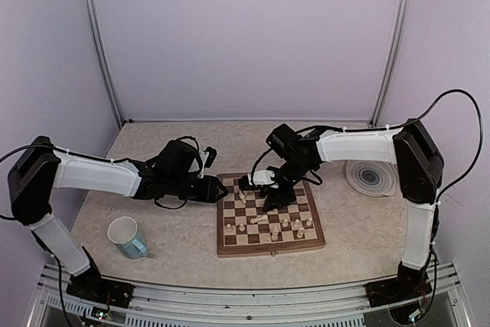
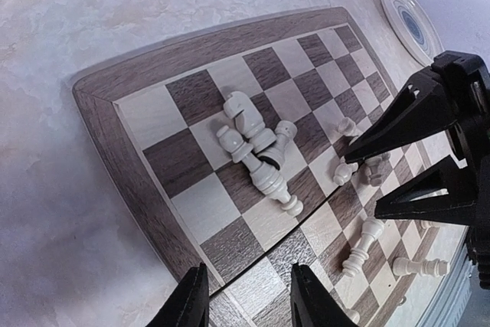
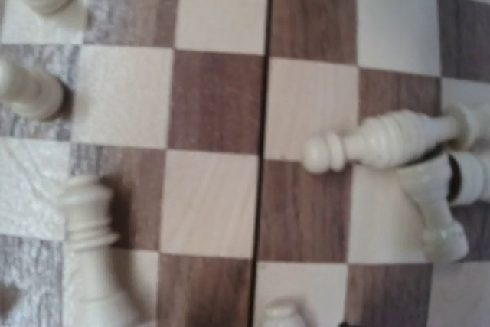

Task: Set up the chess pieces on the board
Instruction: Adjust the chess pile on the chessboard, then pick up the queen from the chessboard.

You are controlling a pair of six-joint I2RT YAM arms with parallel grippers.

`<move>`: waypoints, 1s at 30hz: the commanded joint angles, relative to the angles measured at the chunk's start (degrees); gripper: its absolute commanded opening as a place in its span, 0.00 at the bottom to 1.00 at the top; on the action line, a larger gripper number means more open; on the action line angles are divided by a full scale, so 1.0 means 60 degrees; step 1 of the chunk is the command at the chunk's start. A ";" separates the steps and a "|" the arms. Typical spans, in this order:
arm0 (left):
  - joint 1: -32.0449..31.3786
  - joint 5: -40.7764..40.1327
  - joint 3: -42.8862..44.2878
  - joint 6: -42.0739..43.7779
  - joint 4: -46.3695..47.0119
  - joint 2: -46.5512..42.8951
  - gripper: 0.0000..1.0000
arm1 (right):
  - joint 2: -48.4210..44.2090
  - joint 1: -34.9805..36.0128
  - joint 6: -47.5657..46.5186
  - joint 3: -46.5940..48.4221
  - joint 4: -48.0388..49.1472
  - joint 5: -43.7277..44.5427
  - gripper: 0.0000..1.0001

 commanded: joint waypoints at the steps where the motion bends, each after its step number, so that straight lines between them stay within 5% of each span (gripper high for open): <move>1: 0.0055 -0.0041 -0.0274 -0.0082 0.0228 -0.0362 0.38 | 0.0163 0.0301 -0.0456 0.0297 -0.0289 -0.0244 0.50; 17: 0.0076 -0.0263 -0.0924 0.0318 0.0332 -0.1236 0.36 | -0.0538 0.0326 -0.0176 0.0347 -0.0410 -0.0399 0.50; 23: -0.1581 -0.1559 -0.0847 0.1293 0.0374 -0.2126 0.35 | -0.1697 -0.0706 0.0277 0.0164 -0.0270 -0.1370 0.51; 30: -0.3839 -0.4138 0.0030 0.1110 0.0685 -0.1059 0.35 | -0.3113 -0.1564 0.0988 -0.1313 0.1398 -0.1241 0.53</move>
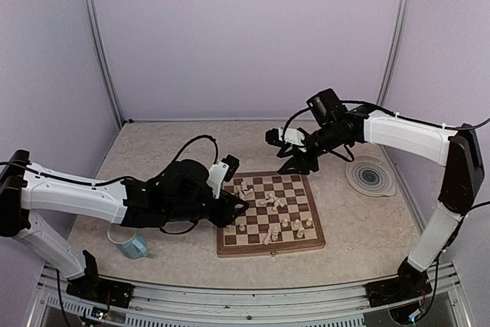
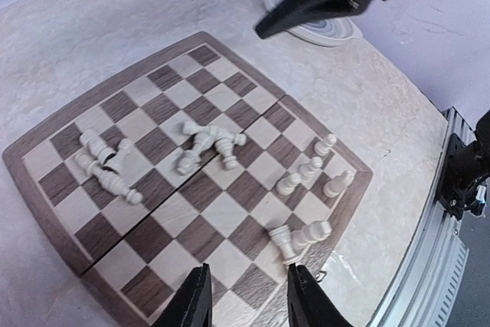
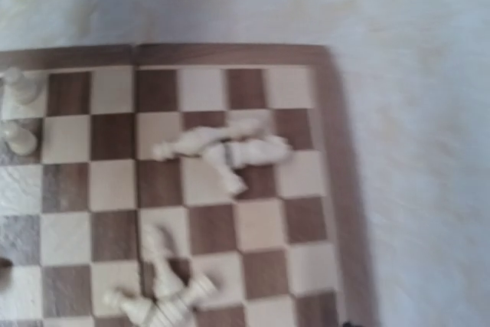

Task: Set up the chess pieces on the board
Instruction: Pick up the queen from the chessboard.

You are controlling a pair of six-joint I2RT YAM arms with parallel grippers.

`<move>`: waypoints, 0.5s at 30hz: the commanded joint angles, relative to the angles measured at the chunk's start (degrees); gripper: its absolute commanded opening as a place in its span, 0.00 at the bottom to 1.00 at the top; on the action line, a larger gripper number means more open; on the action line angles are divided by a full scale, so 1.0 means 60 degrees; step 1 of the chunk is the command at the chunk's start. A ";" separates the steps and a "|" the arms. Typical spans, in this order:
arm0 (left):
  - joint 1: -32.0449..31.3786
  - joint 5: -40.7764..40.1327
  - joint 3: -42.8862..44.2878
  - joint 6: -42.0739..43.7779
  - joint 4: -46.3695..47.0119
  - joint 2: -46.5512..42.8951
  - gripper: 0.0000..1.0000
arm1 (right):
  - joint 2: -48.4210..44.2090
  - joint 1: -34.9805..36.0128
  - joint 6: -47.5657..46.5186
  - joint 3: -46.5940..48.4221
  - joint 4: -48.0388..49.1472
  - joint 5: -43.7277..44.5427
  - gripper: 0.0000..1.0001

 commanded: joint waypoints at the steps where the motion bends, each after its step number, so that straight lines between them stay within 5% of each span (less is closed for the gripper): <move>1: -0.1114 -0.2090 0.0818 0.0224 0.0174 0.1080 0.35 | -0.0653 -0.0268 0.0541 -0.0884 0.1016 -0.0132 0.53; 5: -0.1934 -0.2911 0.1511 0.0169 -0.0119 0.2210 0.41 | -0.0699 -0.0550 0.0710 -0.0903 0.1131 -0.0067 0.54; 15: -0.2274 -0.2570 0.2002 -0.0229 -0.0188 0.3422 0.42 | -0.0853 -0.0743 0.0657 -0.1232 0.1331 -0.0085 0.54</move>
